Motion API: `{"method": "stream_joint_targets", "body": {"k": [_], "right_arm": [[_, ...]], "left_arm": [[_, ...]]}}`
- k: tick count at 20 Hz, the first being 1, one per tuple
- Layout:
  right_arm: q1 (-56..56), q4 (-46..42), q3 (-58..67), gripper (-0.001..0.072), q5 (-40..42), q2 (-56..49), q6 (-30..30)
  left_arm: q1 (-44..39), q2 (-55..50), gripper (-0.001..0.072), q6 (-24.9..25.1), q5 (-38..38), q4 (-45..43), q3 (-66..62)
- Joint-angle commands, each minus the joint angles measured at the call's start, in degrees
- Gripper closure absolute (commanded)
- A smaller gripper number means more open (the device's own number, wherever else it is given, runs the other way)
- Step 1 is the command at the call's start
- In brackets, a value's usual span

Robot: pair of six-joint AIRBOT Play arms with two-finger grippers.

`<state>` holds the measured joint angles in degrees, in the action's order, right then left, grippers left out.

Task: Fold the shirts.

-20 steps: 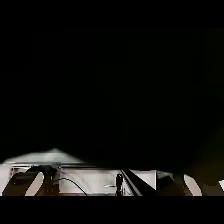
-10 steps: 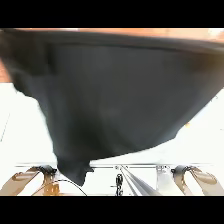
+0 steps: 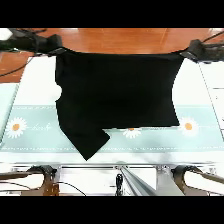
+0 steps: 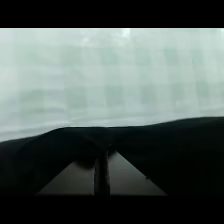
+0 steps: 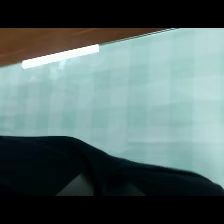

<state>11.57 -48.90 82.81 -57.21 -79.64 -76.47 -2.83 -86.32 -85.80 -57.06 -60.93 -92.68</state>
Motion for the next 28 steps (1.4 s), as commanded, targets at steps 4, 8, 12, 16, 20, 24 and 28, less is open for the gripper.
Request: {"method": "stream_joint_targets", "body": {"k": [4,8,12,16,20,24,28], "right_arm": [[0.44,14.38,6.78,0.0486,5.57,-17.73,-4.98],[4.9,15.5,8.26,0.0076,-6.69,-17.86,3.19],[13.81,7.72,8.9,0.0078,-32.5,-13.53,6.71],[18.95,-11.93,-14.08,0.0078,-22.67,1.53,0.44],[20.39,3.43,-41.92,0.0078,-7.21,20.48,9.62],[20.39,10.19,-51.63,0.0078,-8.63,30.21,10.23],[20.39,10.88,-52.59,0.0078,-11.39,32.59,10.34]], "left_arm": [[-1.14,-9.86,0.0629,-0.09,4.98,10.47,0.04],[1.77,-9.86,0.0003,2.36,-15.87,3.28,-0.44],[9.57,-6.49,0.0003,1.73,-36.33,-4.66,2.82],[14.82,9.68,0.0003,3.3,-30.01,-6.38,23.43],[23.58,22.21,0.0003,4.35,-22.45,-4.85,48.61],[31.28,25.92,0.0004,13.75,-16.85,14.12,62.18],[30.64,24.04,0.0004,14.86,-12.7,14.95,65.64]]}}
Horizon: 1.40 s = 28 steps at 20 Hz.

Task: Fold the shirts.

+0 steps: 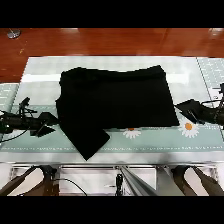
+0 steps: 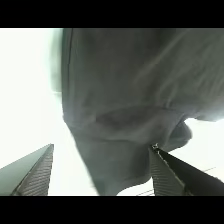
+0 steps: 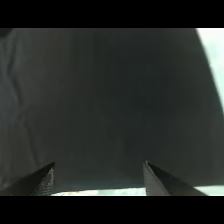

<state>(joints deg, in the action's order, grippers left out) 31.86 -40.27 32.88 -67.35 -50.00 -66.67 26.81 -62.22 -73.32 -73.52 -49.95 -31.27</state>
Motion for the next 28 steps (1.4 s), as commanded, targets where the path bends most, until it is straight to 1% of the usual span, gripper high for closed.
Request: {"method": "stream_joint_targets", "body": {"k": [1,6,10,11,12,13,15,16,17,18,19,22,28], "right_arm": [[0.11,2.25,-2.67,0.0079,-1.53,2.95,0.55],[0.11,2.32,-2.67,0.0079,-2.38,2.95,0.44],[0.11,2.32,-2.62,0.0079,-2.54,2.95,-0.76],[0.35,0.9,-1.99,0.0079,-2.56,2.95,-1.6],[1.53,-4.0,-0.04,0.0079,-2.64,2.82,-5.66],[3.65,-9.73,2.21,0.0078,-2.23,2.62,-9.57],[9.16,-20.92,5.03,0.0078,-1.49,1.77,-14.78],[11.17,-24.94,4.52,0.0078,-1.7,0.87,-16.68],[11.54,-27.61,3.28,0.0078,-2.03,-0.28,-17.25],[11.47,-27.8,1.4,0.0079,-2.8,-2.05,-17.46],[11.47,-25.64,-0.48,0.0079,-3.82,-4.09,-18.64],[11.47,-16.11,-1.03,0.0079,-4.26,-10.4,-13.88],[11.47,-10.47,2.05,0.0079,-3.13,-21.38,-10.12]], "left_arm": [[0.66,-0.57,0.0004,2.47,4.52,4.2,4.26],[-2.89,-3.23,0.0004,4.28,6.78,6.12,4.26],[-9.99,-5.9,0.0006,4.31,10.12,7.58,4.2],[-11.08,-6.29,0.0027,4.33,10.69,8.55,4.17],[-11.5,-6.34,0.037,4.39,10.49,8.61,4.13],[-11.45,-6.34,0.0679,6.29,9.29,8.55,4.02],[-11.37,-6.29,0.068,6.88,7.56,8.41,3.17],[-11.37,-6.29,0.0679,6.88,7.3,8.41,2.89],[-11.37,-6.25,0.068,6.88,7.34,8.41,2.67],[-11.37,-6.25,0.068,6.88,7.43,8.44,2.54],[-11.37,-6.25,0.0679,6.88,7.48,8.44,2.51],[-11.37,-6.25,0.0679,6.88,7.48,8.44,2.54],[-11.43,-6.25,0.0679,6.64,7.52,8.44,2.54]]}}
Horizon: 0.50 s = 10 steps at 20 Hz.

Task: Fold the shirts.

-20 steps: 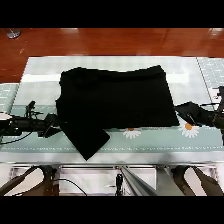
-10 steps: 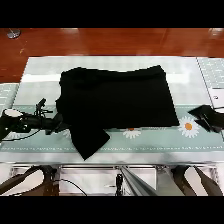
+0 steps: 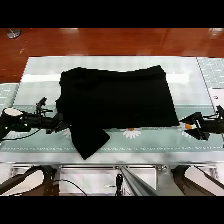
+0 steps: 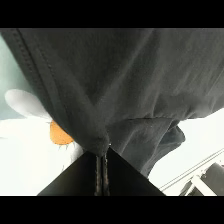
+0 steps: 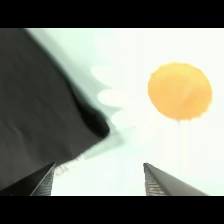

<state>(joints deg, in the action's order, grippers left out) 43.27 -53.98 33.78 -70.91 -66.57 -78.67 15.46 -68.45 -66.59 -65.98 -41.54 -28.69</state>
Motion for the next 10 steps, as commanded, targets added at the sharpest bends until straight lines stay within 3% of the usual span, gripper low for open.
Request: {"method": "stream_joint_targets", "body": {"k": [1,3,7,10], "right_arm": [[0.07,4.85,1.51,0.0079,0.57,-6.05,2.34],[-1.22,8.5,1.51,0.0079,2.03,-7.21,3.26],[-10.71,7.8,2.86,0.0079,8.31,-7.98,1.2],[-17.44,7.08,7.39,0.0085,8.46,-10.51,-0.83]], "left_arm": [[-0.09,-0.02,0.0679,-0.07,0.0,0.02,-0.04],[-0.09,-0.02,0.0679,-0.07,0.02,0.02,-0.04],[-0.13,-0.02,0.0679,-0.09,-0.02,0.04,-0.04],[-0.13,-0.02,0.0679,-0.07,0.39,0.07,-0.04]]}}
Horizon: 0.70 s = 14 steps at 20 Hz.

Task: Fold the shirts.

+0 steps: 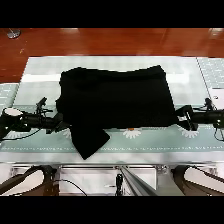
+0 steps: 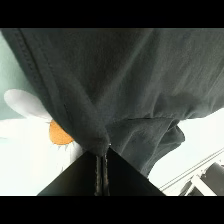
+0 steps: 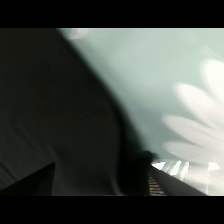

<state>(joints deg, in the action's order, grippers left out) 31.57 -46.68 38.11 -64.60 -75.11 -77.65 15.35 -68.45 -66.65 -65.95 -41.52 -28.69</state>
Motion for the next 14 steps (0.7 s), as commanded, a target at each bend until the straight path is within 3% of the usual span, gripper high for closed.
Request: {"method": "stream_joint_targets", "body": {"k": [1,2,3,4,8,11,14], "right_arm": [[-7.91,-0.28,4.83,0.0097,2.12,-2.8,-2.32],[-9.94,-0.57,6.45,0.0212,1.92,-3.43,-2.34],[-12.0,-1.16,7.91,0.0588,1.68,-3.65,-1.7],[-13.73,-1.79,9.46,0.0683,0.85,-3.65,-1.22],[-17.46,-1.75,28.2,0.0684,-8.39,-3.65,-3.28],[-17.51,-1.9,52.96,0.0684,-13.27,-3.65,-7.08],[-17.35,-1.92,77.35,0.0684,-15.06,-2.64,-9.16]], "left_arm": [[-0.02,-0.02,0.0679,0.0,0.39,0.2,-0.04],[-0.02,-0.02,0.0679,0.0,0.37,0.22,-0.04],[-0.02,-0.02,0.0679,0.0,0.39,0.22,-0.04],[0.02,-0.02,0.0678,-0.02,0.63,1.01,-0.26],[2.95,0.0,0.0679,0.63,-2.93,11.85,-15.45],[2.47,0.07,0.068,-0.33,-4.52,18.18,-39.47],[2.89,0.35,0.068,-3.32,-2.67,17.92,-63.98]]}}
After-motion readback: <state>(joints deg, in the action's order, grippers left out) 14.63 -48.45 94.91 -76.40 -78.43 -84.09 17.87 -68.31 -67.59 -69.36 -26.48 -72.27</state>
